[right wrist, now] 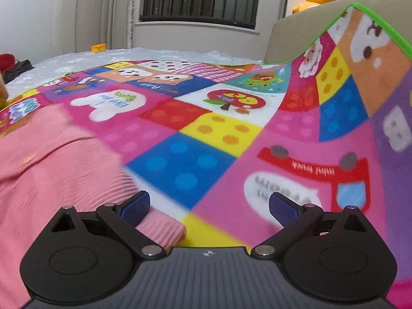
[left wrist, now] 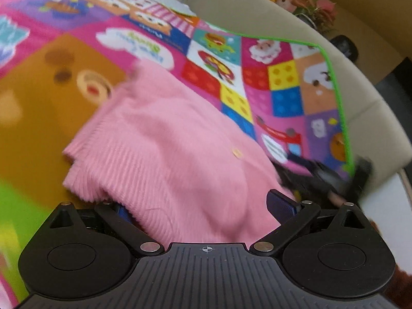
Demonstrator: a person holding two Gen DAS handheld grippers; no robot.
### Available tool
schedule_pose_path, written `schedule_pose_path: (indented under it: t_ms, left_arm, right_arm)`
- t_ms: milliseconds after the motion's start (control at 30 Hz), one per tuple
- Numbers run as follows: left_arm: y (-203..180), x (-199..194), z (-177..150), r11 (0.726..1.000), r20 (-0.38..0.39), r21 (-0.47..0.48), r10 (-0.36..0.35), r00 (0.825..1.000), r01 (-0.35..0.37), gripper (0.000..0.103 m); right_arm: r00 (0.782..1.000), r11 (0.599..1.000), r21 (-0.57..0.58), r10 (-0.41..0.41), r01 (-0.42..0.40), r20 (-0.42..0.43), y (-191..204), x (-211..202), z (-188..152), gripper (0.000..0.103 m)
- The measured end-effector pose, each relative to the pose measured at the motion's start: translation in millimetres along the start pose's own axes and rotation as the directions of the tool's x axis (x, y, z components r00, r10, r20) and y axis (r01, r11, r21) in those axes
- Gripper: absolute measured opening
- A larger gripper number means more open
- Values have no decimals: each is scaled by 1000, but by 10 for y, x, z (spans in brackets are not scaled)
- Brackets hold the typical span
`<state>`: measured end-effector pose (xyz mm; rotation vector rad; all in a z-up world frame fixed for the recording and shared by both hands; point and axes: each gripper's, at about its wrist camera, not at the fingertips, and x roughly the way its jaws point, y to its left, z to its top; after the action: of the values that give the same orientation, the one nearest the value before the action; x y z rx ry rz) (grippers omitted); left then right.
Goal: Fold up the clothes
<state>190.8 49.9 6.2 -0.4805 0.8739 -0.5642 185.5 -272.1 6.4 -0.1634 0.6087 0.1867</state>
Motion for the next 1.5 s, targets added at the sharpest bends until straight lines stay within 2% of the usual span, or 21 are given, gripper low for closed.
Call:
schedule_pose_path:
  t_ms: [233,333,433,533,567,633,733,800,867,900,933,967,1000,1100,1167,1267,1367,1433,1500]
  left_arm:
    - [104,333,586,990,49,81,109,993,-113,101]
    - [85,416,701,980,61,123,153,986,-160,101]
    - [50,393,727,973,70,148,170,983,-179,101]
    - [-27,113,631,968,125,170,166,978,-186,101]
    - [-53,13,594,968,143,173,157,977,-181,101]
    - [-130,-179,463,975,157,183,97,983,-126,101]
    - [-309,-284,197,968,127,248,7,992,-39,101]
    - [-442,-226,-18,938,108,337,50,993,-84,101]
    - [-483,-108,-184,890,107,410,171,979,-200,101]
    - [-503,-49,-267,858,111,444,231,967,-256,101]
    - [-462,-24,-317,839,118,457,273,955,-297,101]
    - [-420,0,-366,818,126,467,314,941,-336,102]
    - [-370,-4,-391,808,134,464,342,930,-364,102]
    - [-207,-93,-385,789,166,422,418,893,-447,102]
    - [-111,-173,-354,795,170,389,435,884,-466,102]
    - [-82,-312,-334,833,154,372,380,912,-410,101]
    - [-191,-439,-325,891,135,363,238,962,-272,101]
    - [-305,-489,-280,911,150,368,141,979,-188,101]
    - [-427,-501,-240,916,166,386,49,985,-110,101]
  right_arm:
    - [999,999,-19,50,-50,-7,283,-405,-270,100]
    - [994,994,-11,111,-111,-22,441,-509,-317,100]
    - [979,976,-80,199,-202,-35,550,-633,-277,101]
    - [980,973,-131,195,-191,24,524,-799,-176,103]
    - [981,977,-115,186,-179,50,475,-832,-111,103]
    - [981,985,-72,163,-156,109,377,-875,23,103]
    - [978,991,-50,129,-122,167,350,-790,155,103]
    - [978,992,-65,121,-111,169,432,-645,190,103]
    - [987,988,-120,112,-99,111,553,-449,136,103]
    - [993,983,-163,98,-86,68,626,-336,82,103]
    - [996,976,-207,81,-74,25,699,-222,29,103]
    - [998,972,-227,62,-54,29,718,-183,-55,103]
    - [998,969,-245,44,-34,35,734,-146,-140,103]
    - [999,980,-194,37,-32,23,633,-167,-158,103]
    - [1000,979,-206,10,-6,21,594,-170,-184,103]
    - [1000,983,-182,21,-18,15,525,-209,-161,103]
    - [997,990,-125,70,-65,32,464,-284,-48,103]
    - [991,992,-71,114,-109,68,439,-343,67,103]
    - [982,988,-18,155,-154,106,414,-401,183,103]
